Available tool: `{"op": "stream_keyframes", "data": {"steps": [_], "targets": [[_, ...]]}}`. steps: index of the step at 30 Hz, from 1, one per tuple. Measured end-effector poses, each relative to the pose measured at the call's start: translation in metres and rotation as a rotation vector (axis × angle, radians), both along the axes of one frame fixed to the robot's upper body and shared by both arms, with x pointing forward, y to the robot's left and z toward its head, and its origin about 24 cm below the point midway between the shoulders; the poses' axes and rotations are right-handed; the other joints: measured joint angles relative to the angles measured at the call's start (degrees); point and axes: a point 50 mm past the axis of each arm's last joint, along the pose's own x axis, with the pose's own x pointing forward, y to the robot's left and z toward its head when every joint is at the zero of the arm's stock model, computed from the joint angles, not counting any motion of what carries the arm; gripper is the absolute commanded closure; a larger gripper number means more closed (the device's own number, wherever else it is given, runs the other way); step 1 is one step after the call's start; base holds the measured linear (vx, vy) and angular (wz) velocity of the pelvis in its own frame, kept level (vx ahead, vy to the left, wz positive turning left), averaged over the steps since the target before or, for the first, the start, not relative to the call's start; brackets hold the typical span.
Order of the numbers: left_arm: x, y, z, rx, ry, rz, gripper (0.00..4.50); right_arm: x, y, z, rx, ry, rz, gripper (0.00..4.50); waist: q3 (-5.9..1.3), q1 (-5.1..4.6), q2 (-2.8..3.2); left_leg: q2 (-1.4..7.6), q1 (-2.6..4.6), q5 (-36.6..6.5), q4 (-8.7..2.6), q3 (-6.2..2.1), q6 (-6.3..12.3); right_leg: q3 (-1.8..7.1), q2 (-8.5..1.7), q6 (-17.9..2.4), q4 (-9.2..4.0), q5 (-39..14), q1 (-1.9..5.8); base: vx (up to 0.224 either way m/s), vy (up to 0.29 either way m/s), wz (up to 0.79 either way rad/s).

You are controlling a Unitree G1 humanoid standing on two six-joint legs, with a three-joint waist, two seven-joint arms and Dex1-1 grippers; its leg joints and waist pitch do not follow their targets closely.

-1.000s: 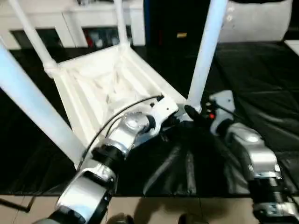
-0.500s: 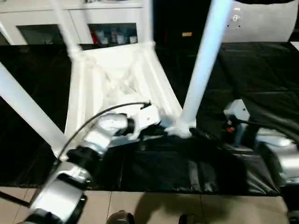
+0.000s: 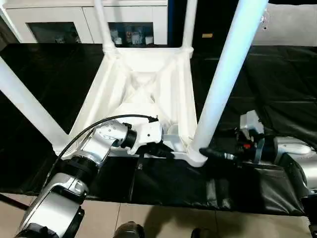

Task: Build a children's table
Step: Rotate leg to tighten

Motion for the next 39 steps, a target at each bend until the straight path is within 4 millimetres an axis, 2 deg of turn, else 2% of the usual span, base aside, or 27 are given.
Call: {"op": "stream_keyframes", "data": {"steps": [5, 6, 8, 14, 19, 23, 25, 29, 31, 32, 35, 38, 39], "targets": [[-0.002, -0.002, -0.001, -0.003, 0.008, -0.025, 4.5, -0.002, 0.005, -0.004, -0.005, 0.022, 0.033, 1.54, 0.0, 0.39, -0.01, 0.0, 0.02, 0.0, 0.0, 0.02, -0.01, 0.02, -0.01, 0.0, 0.0, 0.0, 0.02, 0.0, 0.0, 0.0], [-0.002, -0.002, -0.001, -0.002, 0.009, -0.028, 4.5, -0.002, 0.005, -0.004, -0.005, 0.023, 0.035, 1.73, 0.0, 0.41, -0.01, 0.0, 0.02, 0.0, 0.0, 0.03, -0.01, 0.02, -0.01, 0.0, 0.0, 0.0, 0.02, 0.0, 0.0, 0.0], [-0.002, -0.002, 0.0, -0.003, 0.008, -0.03, 4.5, -0.002, 0.005, -0.004, -0.005, 0.023, 0.038, 1.8, 0.0, 0.42, -0.01, 0.0, 0.01, 0.0, 0.0, 0.04, -0.01, 0.02, -0.01, 0.0, 0.0, 0.0, 0.01, 0.0, 0.0, 0.0], [-0.003, -0.003, 0.0, -0.006, 0.006, -0.037, 4.5, -0.001, 0.006, -0.002, -0.006, 0.022, 0.052, 2.4, 0.01, 0.46, -0.02, 0.0, 0.01, 0.0, 0.0, 0.04, -0.01, 0.02, -0.01, 0.0, 0.0, 0.0, 0.01, 0.0, 0.0, 0.0], [-0.004, -0.004, -0.002, -0.017, 0.017, -0.033, 4.5, -0.002, 0.006, -0.002, -0.007, 0.023, 0.044, 2.51, 0.0, 0.45, -0.02, 0.0, 0.02, 0.0, 0.0, 0.04, -0.01, 0.02, -0.01, 0.0, 0.0, 0.0, 0.01, 0.0, 0.0, 0.0], [-0.003, -0.005, -0.004, -0.029, 0.043, 0.032, 4.5, -0.004, 0.013, -0.005, -0.001, 0.026, -0.026, 2.52, 0.0, 0.28, -0.02, 0.01, 0.2, 0.0, -0.01, 0.06, -0.02, 0.07, -0.01, 0.0, 0.01, 0.0, 0.16, 0.0, 0.0, 0.0], [0.0, -0.007, -0.006, -0.029, 0.044, 0.103, 4.5, 0.001, 0.016, -0.007, 0.0, 0.02, -0.119, 2.52, -0.01, -0.23, -0.05, 0.01, 0.33, -0.2, -0.02, 0.07, -0.38, 0.1, 0.01, 0.1, -0.01, 0.0, 0.4, 0.0, 0.0, 0.0], [0.008, -0.016, -0.008, -0.047, 0.034, 0.274, 4.5, 0.018, 0.025, -0.01, 0.002, 0.011, -0.352, 2.54, 0.07, -2.6, -0.17, -0.02, 0.55, -0.1, -0.16, 0.07, -0.64, 0.15, 0.02, 0.6, -0.29, -0.3, 0.61, -0.041, 0.002, -0.03], [0.014, -0.025, -0.008, -0.049, 0.009, 0.385, 4.5, 0.032, 0.034, -0.01, 0.004, 0.007, -0.511, 2.54, 0.17, -3.89, -0.33, -0.02, 1.04, 0.0, -0.53, 0.05, -0.68, 0.03, 0.09, 0.6, -0.85, -0.4, 0.78, 0.0, 0.0, 0.0], [0.017, -0.032, -0.007, -0.05, -0.001, 0.439, 4.5, 0.04, 0.039, -0.009, -0.005, -0.001, -0.588, 2.54, 0.18, -4.47, -0.35, -0.04, 1.02, 0.0, -0.79, 0.03, -0.69, -0.13, 0.09, 0.6, -1.38, -0.4, 0.76, 0.0, 0.0, 0.0], [0.02, -0.051, -0.008, -0.077, 0.01, 0.547, 4.5, 0.051, 0.042, -0.008, -0.012, -0.004, -0.731, 2.54, 0.16, -5.2, -0.31, -0.08, 0.99, 0.0, -1.18, -0.03, -0.69, -0.43, 0.1, 0.6, -2.33, -0.4, 0.88, 0.0, 0.0, 0.0], [0.022, -0.059, -0.007, -0.081, 0.011, 0.591, 4.5, 0.055, 0.044, -0.008, -0.012, -0.016, -0.8, 2.54, 0.12, -5.44, -0.24, -0.13, 1.08, 0.0, -1.17, 0.05, -0.66, -0.24, 0.1, 0.5, -2.35, -0.3, 0.91, 0.0, 0.0, 0.0], [0.022, -0.062, -0.006, -0.08, 0.004, 0.606, 4.5, 0.057, 0.046, -0.008, -0.006, -0.015, -0.823, 1.99, 0.12, -5.48, -0.25, -0.13, 1.09, 0.0, -1.16, 0.09, -0.64, -0.22, 0.1, 0.3, -2.35, -0.2, 0.91, 0.0, 0.0, 0.0]]}}
